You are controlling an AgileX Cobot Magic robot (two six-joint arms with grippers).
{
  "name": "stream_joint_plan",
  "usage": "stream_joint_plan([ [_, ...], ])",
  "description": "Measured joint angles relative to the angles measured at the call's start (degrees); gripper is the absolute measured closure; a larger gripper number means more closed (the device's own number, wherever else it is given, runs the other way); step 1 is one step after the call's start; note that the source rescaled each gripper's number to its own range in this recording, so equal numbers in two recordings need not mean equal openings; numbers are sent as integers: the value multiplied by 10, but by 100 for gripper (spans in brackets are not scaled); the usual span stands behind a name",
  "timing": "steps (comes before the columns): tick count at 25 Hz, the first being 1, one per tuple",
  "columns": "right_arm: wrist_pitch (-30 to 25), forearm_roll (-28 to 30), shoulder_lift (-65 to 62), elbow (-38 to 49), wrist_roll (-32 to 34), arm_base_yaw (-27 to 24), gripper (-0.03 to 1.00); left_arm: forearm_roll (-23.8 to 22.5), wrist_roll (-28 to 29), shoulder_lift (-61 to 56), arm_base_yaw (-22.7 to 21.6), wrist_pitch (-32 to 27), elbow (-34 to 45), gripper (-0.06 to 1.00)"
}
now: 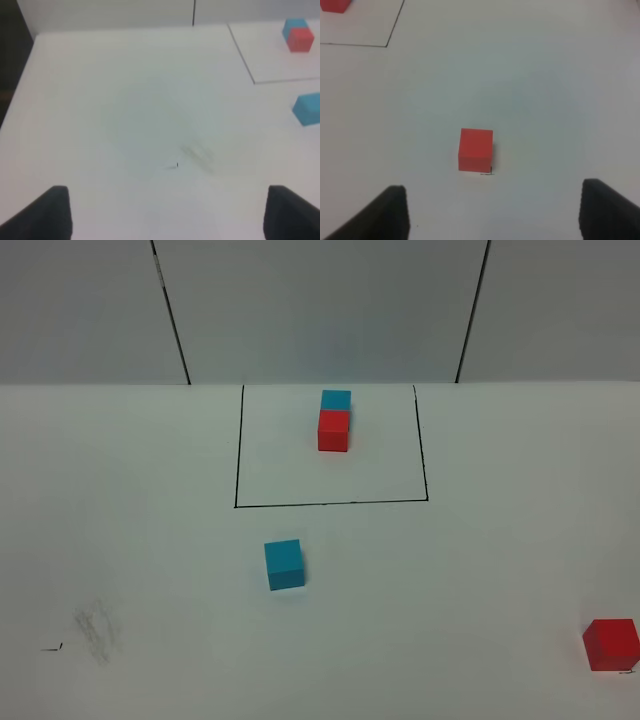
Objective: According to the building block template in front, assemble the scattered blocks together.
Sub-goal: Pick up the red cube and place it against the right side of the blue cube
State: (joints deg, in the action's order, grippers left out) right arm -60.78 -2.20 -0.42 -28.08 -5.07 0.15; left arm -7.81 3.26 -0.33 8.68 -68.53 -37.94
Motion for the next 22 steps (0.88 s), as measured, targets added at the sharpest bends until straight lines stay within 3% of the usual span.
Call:
stream_joint_plan([
  [6, 0, 0, 0, 0, 0, 0, 41, 20, 0, 0, 0, 13, 65, -6],
  [22, 0, 0, 0, 0, 0, 0, 41, 26, 45, 0, 0, 0, 67, -6],
])
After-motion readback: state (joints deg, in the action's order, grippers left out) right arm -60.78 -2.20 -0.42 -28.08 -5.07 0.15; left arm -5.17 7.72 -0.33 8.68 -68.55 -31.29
